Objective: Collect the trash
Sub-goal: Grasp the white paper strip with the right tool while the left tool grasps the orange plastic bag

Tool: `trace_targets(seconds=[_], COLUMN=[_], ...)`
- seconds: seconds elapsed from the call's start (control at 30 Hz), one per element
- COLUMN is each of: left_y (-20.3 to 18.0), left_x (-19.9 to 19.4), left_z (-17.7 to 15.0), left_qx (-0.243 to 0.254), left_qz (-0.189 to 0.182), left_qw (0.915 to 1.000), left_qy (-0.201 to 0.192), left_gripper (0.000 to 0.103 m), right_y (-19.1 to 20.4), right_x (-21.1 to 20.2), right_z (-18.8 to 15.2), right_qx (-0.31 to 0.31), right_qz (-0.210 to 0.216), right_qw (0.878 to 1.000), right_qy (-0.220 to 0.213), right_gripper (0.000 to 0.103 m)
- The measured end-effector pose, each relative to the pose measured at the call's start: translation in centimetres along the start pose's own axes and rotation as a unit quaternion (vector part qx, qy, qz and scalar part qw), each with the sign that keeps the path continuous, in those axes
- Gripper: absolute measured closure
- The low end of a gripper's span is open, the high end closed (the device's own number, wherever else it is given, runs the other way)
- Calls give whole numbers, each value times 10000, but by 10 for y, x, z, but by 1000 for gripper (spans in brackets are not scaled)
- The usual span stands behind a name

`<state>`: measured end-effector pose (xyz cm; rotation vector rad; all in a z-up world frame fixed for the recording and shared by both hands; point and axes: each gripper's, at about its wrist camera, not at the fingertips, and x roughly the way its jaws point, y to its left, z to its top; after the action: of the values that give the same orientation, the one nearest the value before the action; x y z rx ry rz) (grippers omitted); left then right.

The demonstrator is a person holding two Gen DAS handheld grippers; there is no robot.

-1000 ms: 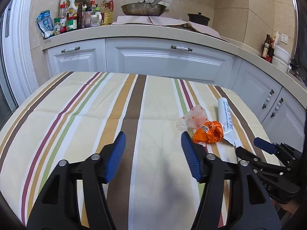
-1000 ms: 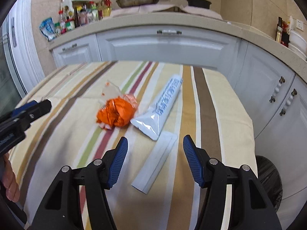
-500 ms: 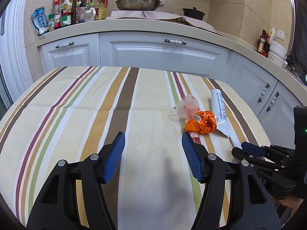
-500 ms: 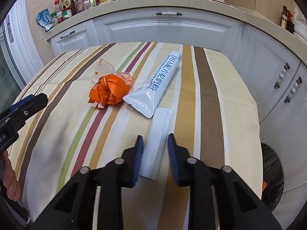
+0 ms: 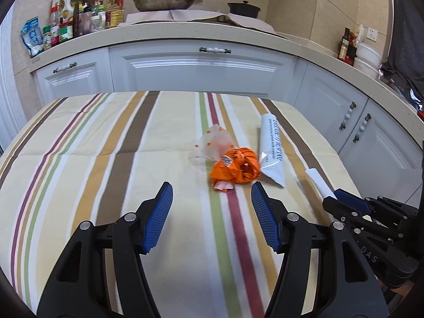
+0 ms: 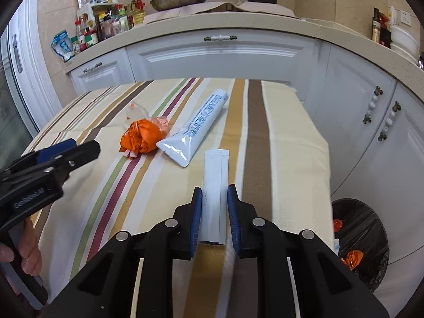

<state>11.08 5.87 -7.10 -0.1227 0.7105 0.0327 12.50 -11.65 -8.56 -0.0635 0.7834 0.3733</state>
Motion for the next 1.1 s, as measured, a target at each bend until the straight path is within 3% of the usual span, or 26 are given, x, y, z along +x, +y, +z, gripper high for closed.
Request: trace_targets(seconds=[0.3,0.73,0.83,1.1], left_y=[-25,-35,-36,-33], left_x=[26,60,63,60], left_z=[11,20,19,19], left_qx=[140,193,203,168], left_qz=[38,276,246,163], left_qw=[9998,9987,9987,9990], left_qy=[153,380,409,380], left_gripper=[43,42,51,55], right_y=[-35,-72,-76,-80], right_x=[-24,-28,-29,-32], right_z=[1,1,1,1], right_qx=[254,565,599,618], right_qz=[-133,-239,-236,-234], right_qw=[9988,9963,9959,9951], right_qy=[-401,-599,-635,-740], right_gripper=[82,82,82,82])
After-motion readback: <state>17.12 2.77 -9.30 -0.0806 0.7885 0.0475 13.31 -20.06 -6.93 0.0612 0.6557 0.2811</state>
